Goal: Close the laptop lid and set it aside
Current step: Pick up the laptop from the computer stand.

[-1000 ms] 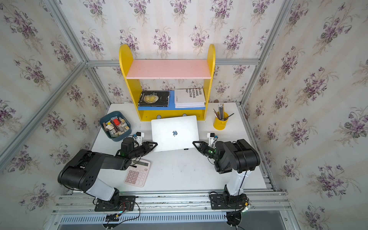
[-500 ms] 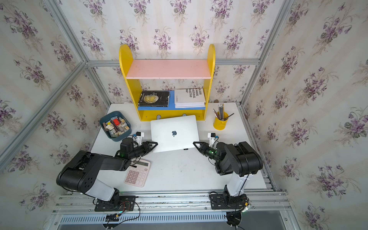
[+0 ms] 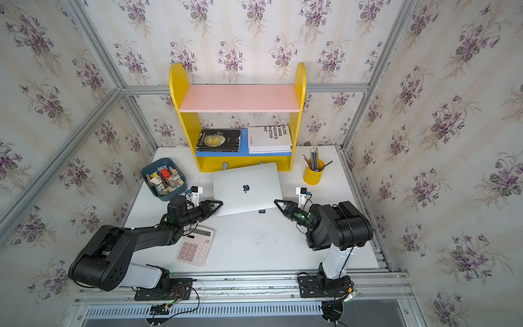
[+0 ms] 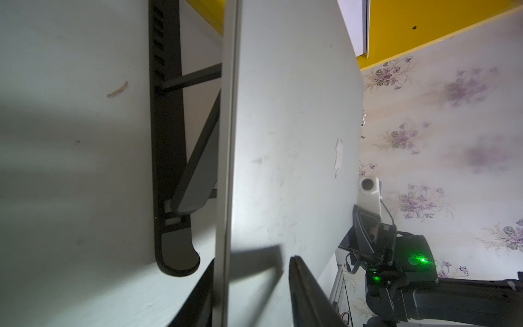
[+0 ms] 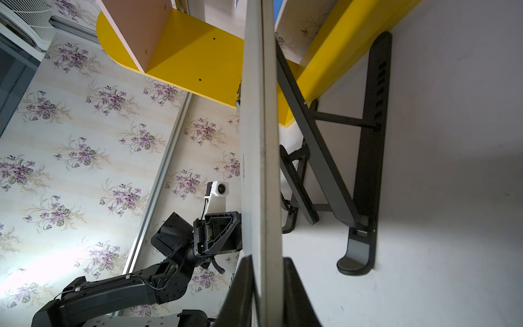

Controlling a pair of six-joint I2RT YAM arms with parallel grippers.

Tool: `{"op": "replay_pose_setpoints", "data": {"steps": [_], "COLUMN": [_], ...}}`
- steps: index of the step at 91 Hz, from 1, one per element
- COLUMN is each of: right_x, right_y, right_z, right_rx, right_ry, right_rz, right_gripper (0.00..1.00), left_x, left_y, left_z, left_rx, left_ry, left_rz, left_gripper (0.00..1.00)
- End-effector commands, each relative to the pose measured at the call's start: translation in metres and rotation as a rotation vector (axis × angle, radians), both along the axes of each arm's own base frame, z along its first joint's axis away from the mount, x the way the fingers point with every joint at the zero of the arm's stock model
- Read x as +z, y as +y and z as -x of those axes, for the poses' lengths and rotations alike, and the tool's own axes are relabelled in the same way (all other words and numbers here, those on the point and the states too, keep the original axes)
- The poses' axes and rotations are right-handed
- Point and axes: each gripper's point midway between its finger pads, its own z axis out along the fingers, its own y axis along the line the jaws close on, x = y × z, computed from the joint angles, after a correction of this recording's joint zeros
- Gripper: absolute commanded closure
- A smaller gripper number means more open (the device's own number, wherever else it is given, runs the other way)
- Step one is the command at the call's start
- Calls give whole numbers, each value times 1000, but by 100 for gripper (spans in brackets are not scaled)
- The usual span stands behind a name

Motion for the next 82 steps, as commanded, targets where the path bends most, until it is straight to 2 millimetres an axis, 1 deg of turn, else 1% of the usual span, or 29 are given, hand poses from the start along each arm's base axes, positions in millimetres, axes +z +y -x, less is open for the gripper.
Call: {"op": "replay_pose_setpoints", "data": {"steps": [1,27,31,36,59,82], "right_x": [12,16,18,19,23,33], "right_y": [2,-2,-2,-2,-2,-4], "right_z": [4,5,5,6,7,8], "right_rx": [17,-8,-11,-9,-9,-19], "right_ry": [-64,-55,-62,-60,-47,-44], "right_rz": [-18,-65,-70,-75,-95,-126], "right_gripper": [91,91,93,100,100,100], "left_x": [22,30,31,32,39,48], "left_y": [-4,-4,-4,-3,-4,-5], "left_z": [2,6,7,7,11,15], "left_rx": [-35,-37,-38,-36,-39,-45], "left_ry": [-75,-89,-92,-91,-102,-119], "left_rz": [24,25,24,23,22,22], "left_gripper": [58,58,58,58,57,57]}}
